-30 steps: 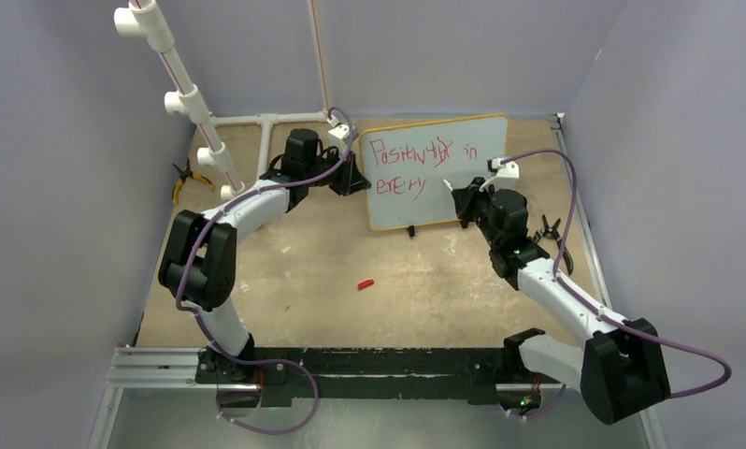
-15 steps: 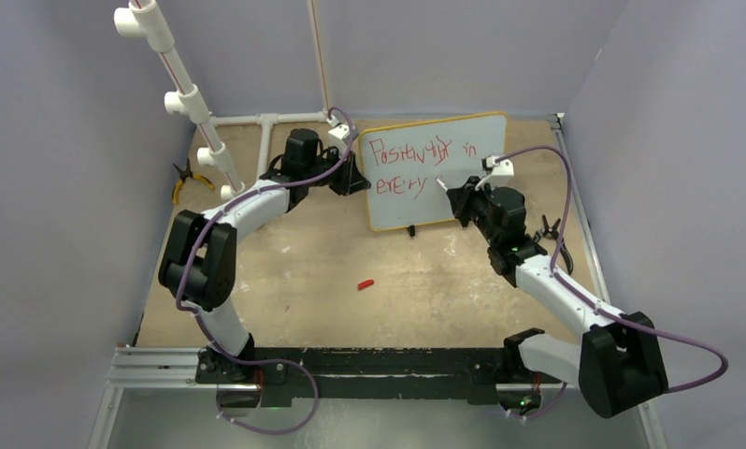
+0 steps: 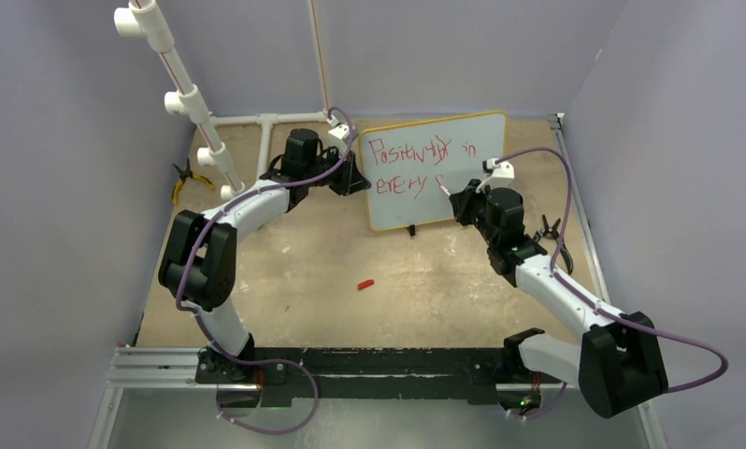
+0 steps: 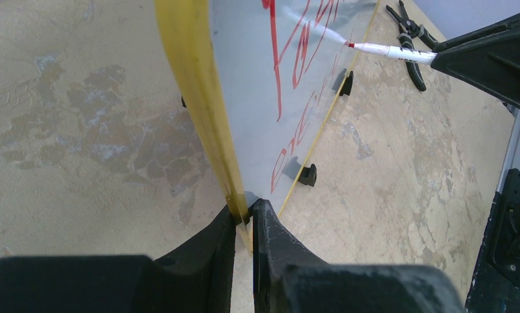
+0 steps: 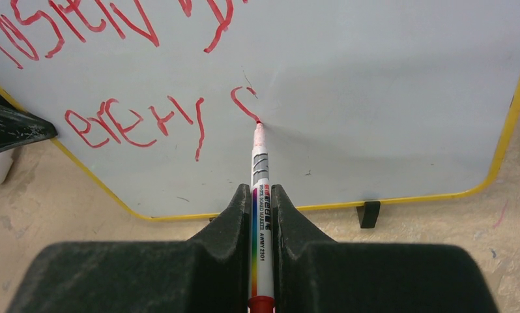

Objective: Write a sentence on the whiteboard

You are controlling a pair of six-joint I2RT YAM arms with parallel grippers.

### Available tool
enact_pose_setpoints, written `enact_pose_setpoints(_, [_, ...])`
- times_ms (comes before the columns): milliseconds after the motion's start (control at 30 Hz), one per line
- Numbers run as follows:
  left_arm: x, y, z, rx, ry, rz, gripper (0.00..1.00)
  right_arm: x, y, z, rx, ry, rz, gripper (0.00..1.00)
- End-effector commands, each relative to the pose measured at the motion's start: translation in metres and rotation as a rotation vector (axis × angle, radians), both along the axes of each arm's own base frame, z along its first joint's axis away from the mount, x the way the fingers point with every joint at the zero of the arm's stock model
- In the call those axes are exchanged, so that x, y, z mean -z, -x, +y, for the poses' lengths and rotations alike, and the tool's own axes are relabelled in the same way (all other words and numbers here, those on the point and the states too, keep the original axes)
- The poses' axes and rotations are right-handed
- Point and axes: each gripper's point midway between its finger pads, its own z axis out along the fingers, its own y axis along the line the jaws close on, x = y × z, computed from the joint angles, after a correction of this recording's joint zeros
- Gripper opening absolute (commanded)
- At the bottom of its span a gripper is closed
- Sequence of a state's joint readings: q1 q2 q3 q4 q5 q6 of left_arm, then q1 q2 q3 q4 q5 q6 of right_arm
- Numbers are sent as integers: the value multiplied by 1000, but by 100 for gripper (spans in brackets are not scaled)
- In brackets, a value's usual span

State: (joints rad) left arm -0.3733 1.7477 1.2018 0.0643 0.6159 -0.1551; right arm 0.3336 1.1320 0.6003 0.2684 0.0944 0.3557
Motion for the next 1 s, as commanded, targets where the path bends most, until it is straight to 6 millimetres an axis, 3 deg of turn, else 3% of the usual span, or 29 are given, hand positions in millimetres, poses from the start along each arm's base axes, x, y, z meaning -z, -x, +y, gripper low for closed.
enact_pose_setpoints(0, [-30,-8,3,-16,26,-99,0,-36,-15,-4,48,-29,-84,0])
enact_pose_setpoints(200, [-30,-8,2,-13,27,-99,0,-72,-27,-5,72,-35,-160,0])
enact_pose_setpoints(367, [-31,-8,2,-13,27,-101,0,-83,-32,-6,76,-20,-179,0])
enact_pose_setpoints(967, [-34,-7,2,-14,32,-107,0,-27,-17,-11,97,-18,-49,0])
